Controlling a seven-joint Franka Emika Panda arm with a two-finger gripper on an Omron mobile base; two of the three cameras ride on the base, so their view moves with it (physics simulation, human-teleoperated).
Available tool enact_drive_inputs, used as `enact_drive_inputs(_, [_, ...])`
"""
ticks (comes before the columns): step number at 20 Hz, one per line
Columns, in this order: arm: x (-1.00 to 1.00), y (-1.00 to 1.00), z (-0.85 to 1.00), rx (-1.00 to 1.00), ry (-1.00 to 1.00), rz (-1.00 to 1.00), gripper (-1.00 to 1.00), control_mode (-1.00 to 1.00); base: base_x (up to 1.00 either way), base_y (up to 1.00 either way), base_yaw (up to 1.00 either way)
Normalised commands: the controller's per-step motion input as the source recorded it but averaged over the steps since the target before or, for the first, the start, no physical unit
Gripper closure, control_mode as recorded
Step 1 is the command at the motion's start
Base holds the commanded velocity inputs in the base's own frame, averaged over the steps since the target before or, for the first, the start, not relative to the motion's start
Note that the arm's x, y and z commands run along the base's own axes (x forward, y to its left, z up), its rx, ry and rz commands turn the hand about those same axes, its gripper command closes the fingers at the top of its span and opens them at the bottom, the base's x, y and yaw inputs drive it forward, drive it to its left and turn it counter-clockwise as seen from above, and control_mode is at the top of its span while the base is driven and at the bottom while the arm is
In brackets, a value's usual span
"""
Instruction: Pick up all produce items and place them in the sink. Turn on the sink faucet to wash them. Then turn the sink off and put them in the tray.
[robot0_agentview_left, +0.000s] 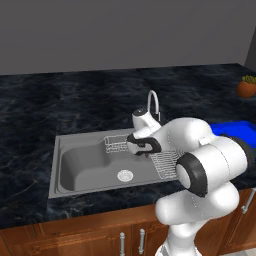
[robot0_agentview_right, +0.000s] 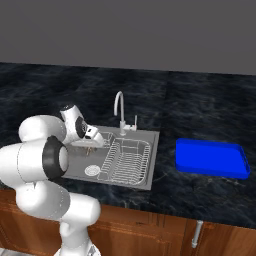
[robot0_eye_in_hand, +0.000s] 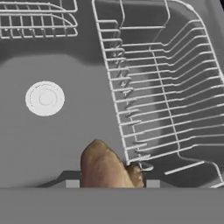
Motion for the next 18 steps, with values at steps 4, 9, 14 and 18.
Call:
enact_drive_inputs(4, [-0.26,-0.61,0.11,0.00,0.00,-0.07,1.00,-1.00,0.00,0.00,0.00])
enact_drive_inputs(9, [-0.22,-0.65,0.07,0.00,0.00,-0.06,1.00,-1.00,0.00,0.00,0.00])
enact_drive_inputs(14, [-0.15,-0.63,0.11,0.00,0.00,-0.04,1.00,-1.00,0.00,0.00,0.00])
enact_drive_inputs(18, [-0.04,-0.61,0.19,0.00,0.00,-0.04,1.00,-1.00,0.00,0.00,0.00])
